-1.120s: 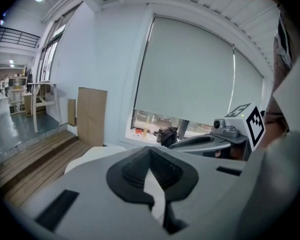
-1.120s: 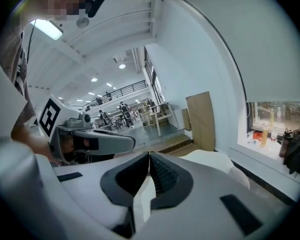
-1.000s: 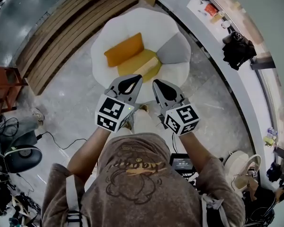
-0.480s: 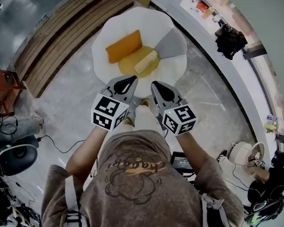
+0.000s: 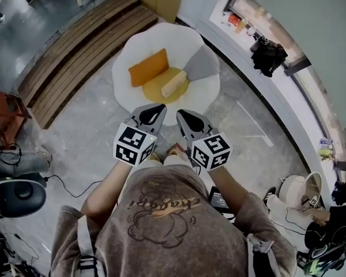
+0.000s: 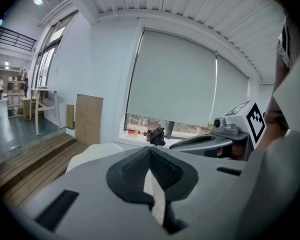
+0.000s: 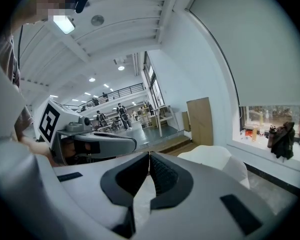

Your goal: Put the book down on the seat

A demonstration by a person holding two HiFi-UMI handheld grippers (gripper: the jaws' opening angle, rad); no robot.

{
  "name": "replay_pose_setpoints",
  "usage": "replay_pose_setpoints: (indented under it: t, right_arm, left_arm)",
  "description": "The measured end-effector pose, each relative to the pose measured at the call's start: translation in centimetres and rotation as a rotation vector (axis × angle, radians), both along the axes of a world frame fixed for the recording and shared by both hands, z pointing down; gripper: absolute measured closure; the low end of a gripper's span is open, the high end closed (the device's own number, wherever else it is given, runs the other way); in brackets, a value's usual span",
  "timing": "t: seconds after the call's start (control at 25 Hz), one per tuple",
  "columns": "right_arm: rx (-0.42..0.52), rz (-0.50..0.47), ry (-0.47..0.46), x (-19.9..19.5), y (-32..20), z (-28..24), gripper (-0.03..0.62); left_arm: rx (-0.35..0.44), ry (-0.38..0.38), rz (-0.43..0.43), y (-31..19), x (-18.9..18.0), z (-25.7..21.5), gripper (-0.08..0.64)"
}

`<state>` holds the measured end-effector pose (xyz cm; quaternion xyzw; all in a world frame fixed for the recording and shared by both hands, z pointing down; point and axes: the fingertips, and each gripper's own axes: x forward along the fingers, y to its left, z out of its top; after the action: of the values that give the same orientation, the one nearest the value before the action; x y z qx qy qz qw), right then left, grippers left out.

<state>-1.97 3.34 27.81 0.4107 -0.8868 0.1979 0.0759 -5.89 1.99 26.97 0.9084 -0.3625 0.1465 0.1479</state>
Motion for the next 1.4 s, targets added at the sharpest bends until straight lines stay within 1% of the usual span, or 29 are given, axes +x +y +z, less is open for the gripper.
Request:
replay_pose_setpoints:
  t: [0.28, 0.4, 0.56, 0.96, 1.16, 1.4]
  right_arm:
    - [0.034, -0.013, 0.002, 1.1, 1.9, -2.0, 0.571]
    - [0.059, -0.015, 0.012, 1.8, 2.2, -2.7, 0.571]
    - [0.071, -0.016, 0.014, 2.3, 3.1, -2.9, 0.571]
    - [0.074, -0.031, -0.001, 2.6, 4.5, -2.7, 0.571]
    - [0.092, -0.056, 0.014, 1.8, 4.6, -2.9, 0.572]
    - [0.104, -0.078, 0.018, 1.4, 4.5, -3.3, 0.572]
  left_arm:
    - [0.011, 0.049, -0.046, 1.9, 1.2, -1.8, 0.555]
    - [0.030, 0.053, -0.062, 2.3, 1.5, -2.4, 0.555]
    - [0.041, 0.064, -0.084, 3.1, 1.6, -2.9, 0.555]
    - [0.055, 0.050, -0.089, 4.3, 2.4, -3.0, 0.555]
    - [0.055, 0.051, -0.079, 4.5, 2.3, -3.1, 0.555]
    - [0.057, 0.059, -0.086, 4.7, 1.9, -3.2, 0.555]
